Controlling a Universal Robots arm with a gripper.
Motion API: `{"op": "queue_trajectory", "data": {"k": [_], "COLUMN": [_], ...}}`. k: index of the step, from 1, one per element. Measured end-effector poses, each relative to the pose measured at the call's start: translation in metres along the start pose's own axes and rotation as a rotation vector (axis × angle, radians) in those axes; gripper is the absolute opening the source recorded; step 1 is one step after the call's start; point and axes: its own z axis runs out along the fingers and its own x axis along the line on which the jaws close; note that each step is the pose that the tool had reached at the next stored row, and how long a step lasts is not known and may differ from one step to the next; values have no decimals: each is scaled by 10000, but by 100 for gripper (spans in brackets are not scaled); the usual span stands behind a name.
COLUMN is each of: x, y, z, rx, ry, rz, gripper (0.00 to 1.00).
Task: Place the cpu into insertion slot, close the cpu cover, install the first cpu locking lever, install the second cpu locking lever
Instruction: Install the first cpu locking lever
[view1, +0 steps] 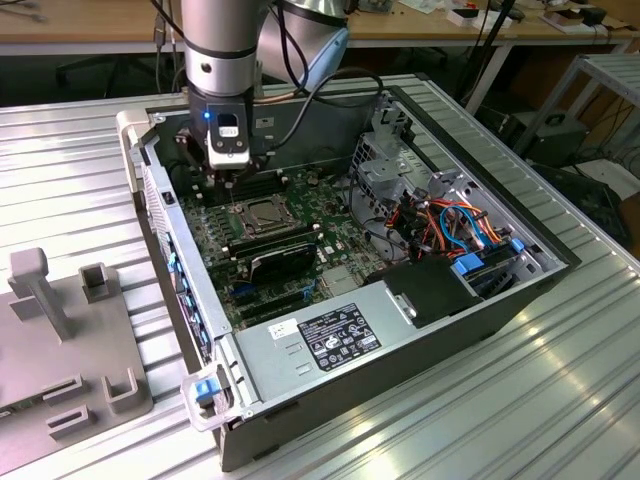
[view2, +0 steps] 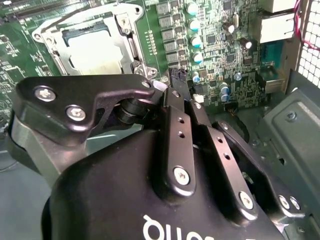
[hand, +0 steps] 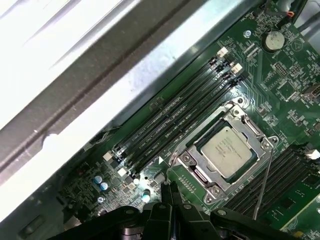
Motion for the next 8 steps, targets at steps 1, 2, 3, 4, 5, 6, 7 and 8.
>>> {"op": "queue_trajectory", "data": {"k": [1, 2, 3, 4, 5, 6, 7, 8], "x": [7, 14, 20, 24, 25, 26, 27, 29], "y": [7, 15, 21, 27, 32, 36, 38, 42], "z": [2, 5, 7, 8, 10, 11, 12, 14], "rx": [-1, -3, -4, -5, -6, -7, -8, -14], "ry": [1, 2, 2, 3, 3, 3, 5, 10], "rz": [-10, -24, -35, -48, -65, -86, -102, -129], "gripper": [11, 11, 11, 11, 11, 11, 11, 11]}}
